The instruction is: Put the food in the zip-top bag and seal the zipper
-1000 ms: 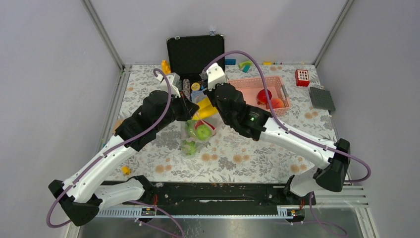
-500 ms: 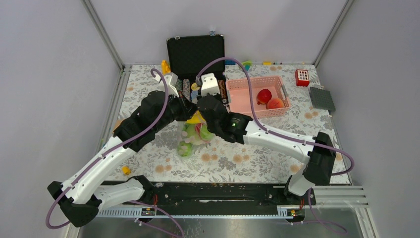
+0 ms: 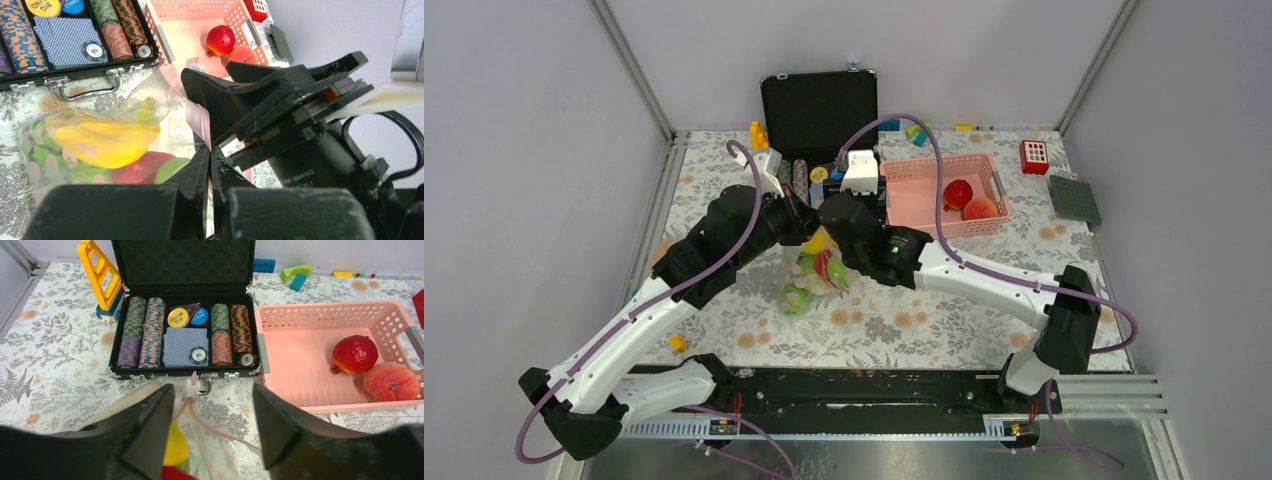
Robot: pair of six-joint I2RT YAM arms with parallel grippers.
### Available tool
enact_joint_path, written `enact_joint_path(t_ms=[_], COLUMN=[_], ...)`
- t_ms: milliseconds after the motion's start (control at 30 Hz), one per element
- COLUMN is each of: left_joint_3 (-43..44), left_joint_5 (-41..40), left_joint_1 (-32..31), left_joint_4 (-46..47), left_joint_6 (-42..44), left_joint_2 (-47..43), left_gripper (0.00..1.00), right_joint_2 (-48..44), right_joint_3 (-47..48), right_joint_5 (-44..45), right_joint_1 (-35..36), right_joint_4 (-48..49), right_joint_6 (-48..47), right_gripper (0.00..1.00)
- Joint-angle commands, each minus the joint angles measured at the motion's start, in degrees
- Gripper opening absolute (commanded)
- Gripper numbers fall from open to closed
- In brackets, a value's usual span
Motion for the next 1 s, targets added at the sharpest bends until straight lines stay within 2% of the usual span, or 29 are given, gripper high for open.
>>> enact_joint_path(t_ms=[0, 167, 300, 400, 600, 967], left_joint_3=[0.2, 0.1, -0.5, -0.8, -1.2, -1.0], left_joint_5=[-0.7, -2.3, -3.8, -5.1, -6.8, -8.9], left_joint_1=[0.1, 0.2, 0.1, 0.1, 0.2, 0.2], left_joint_4=[5.7, 4.4, 3.9, 3.1, 2.2, 0.1], left_joint_6=[-0.5, 0.0, 0.6, 1.0, 2.0, 3.1], left_joint_2=[-2.2, -2.7, -3.4, -3.5, -3.5, -3.9], left_gripper=[0.0, 0.0, 0.0, 0.0, 0.0, 0.0], right_joint_2=[-4.3, -11.8, -17.0, -20.0, -19.9, -1.3], right_joint_3=[-1.4, -5.5, -7.9, -9.3, -11.2, -3.4], right_joint_5=[-4.6, -14.5, -23.0, -30.8, -36.0, -44.0], right_joint_1=[0.3, -2.1, -7.1, -13.8, -28.2, -47.2], right_joint_4=[0.5, 1.5, 0.1, -2.2, -6.8, -15.5], right_joint_6=[1.2, -2.6, -5.7, -5.9, -3.7, 3.5], right_gripper=[0.72, 0.99, 1.0, 1.0, 1.0, 1.0])
